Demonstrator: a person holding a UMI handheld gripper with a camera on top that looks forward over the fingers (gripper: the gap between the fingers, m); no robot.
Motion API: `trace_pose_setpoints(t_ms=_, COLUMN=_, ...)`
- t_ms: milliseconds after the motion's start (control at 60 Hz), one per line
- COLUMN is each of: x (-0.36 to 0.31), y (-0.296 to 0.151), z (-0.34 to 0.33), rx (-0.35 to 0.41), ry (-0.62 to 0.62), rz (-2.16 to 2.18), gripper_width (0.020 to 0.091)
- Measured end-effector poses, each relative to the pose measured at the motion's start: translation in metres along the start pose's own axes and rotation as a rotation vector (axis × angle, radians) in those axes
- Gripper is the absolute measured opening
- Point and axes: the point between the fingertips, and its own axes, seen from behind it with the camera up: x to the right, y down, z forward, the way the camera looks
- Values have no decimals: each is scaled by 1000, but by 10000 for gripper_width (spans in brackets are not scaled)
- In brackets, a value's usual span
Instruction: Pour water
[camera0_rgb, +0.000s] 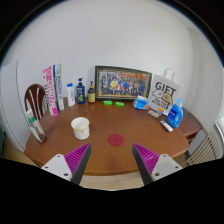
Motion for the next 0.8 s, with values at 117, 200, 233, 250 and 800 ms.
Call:
trace_pose_setpoints(t_ms=117, x=-21, y=1, z=0, rx=5, ry=-14, rz=-32, gripper_width=852)
trace_pose_setpoints(t_ms=200, x=-57, y=5, z=-2, rx=4, ry=-42, rz=-38, gripper_width=853)
trace_pose_setpoints(t_ms=233, x=-74, y=8, z=-2, rx=5, ry=-60, rz=-39, gripper_width=853)
trace_pose_setpoints(t_ms=250, x=-83, y=9, z=-3, rx=5, ry=-69, rz=-39, gripper_width=851)
trace_pose_setpoints(t_ms=800, x=-392, y=12, z=72, rx=151, ry=-335, rz=-72, gripper_width=857)
